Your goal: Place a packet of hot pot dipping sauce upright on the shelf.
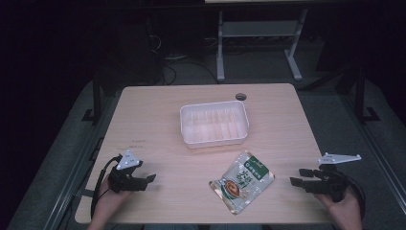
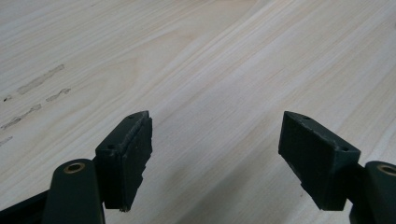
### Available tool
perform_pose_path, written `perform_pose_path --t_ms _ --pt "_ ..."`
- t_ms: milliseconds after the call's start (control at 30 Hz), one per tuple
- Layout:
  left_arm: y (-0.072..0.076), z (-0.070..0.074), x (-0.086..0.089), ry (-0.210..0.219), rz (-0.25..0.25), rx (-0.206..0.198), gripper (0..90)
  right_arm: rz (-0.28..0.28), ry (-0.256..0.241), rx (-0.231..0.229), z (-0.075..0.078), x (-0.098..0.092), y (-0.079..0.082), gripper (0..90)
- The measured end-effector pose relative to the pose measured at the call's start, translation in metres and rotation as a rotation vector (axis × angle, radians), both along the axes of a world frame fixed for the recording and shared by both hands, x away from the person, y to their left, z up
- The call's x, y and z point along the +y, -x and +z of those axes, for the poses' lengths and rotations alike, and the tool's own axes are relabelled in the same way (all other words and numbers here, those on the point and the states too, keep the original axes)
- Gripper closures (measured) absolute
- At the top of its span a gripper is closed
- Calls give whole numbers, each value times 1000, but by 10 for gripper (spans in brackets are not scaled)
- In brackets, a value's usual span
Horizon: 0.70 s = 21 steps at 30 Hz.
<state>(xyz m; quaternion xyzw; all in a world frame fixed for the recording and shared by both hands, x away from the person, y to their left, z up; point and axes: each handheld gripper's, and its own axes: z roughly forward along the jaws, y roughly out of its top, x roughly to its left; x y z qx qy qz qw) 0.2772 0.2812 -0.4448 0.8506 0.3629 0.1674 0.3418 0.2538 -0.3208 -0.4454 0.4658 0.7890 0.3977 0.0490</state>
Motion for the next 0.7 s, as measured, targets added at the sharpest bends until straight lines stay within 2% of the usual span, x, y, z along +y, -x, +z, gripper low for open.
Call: perform_pose_path --t_ms 200,400,700 --pt "1 2 -5 20 -21 16 298 7 14 -5 1 3 -1 375" --pt "5 5 -17 22 -55 25 325 14 2 -4 2 6 -3 367" --pt "7 9 -35 43 -97 49 375 42 15 11 4 17 -12 357"
